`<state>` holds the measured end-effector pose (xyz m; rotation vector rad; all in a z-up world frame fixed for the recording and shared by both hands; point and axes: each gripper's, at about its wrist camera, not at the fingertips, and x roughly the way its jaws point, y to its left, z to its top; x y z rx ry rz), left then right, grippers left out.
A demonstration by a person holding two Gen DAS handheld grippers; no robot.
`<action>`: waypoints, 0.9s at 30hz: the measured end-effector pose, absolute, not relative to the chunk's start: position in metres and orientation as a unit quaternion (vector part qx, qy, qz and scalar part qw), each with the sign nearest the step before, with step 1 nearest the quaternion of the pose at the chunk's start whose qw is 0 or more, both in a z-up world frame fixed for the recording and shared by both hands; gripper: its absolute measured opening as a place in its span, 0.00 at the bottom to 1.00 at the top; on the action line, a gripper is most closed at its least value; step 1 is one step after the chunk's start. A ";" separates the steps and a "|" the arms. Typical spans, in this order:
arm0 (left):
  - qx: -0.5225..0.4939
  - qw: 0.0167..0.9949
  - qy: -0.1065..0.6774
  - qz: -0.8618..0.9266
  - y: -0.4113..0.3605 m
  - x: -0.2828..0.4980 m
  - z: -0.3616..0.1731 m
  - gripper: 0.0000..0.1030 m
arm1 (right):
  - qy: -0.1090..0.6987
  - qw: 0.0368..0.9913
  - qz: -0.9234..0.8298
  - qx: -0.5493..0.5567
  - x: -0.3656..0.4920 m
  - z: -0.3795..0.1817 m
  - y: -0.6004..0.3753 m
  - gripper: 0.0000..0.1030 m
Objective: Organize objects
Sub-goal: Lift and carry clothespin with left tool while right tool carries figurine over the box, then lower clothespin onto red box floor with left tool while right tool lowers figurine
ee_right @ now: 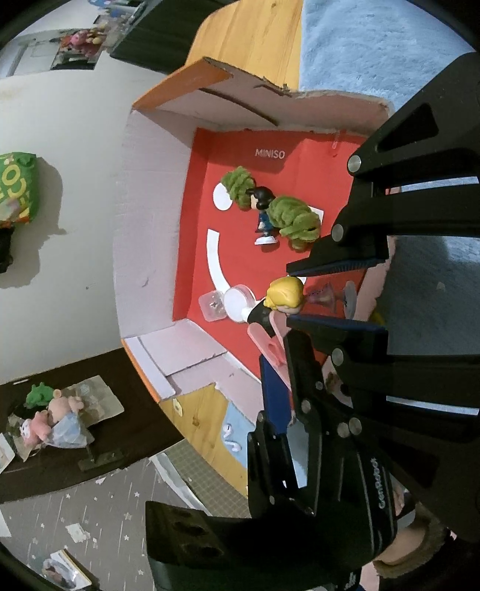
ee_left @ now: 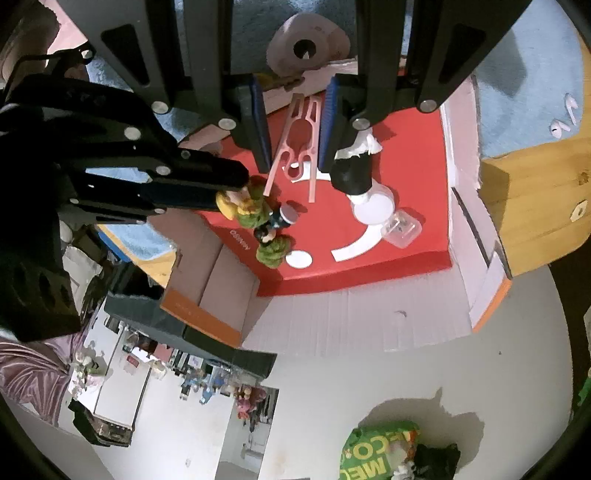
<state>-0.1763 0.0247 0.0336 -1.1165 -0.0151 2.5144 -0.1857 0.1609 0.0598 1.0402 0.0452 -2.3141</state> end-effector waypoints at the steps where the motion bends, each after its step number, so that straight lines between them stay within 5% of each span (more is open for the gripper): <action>1: -0.401 0.195 -0.005 0.895 0.025 -0.178 0.032 0.26 | 0.016 0.298 -0.868 0.397 -0.189 0.057 0.160 0.19; 27: -0.435 0.169 0.006 0.885 0.013 -0.204 0.009 0.26 | 0.034 0.272 -0.844 0.461 -0.222 0.020 0.155 0.19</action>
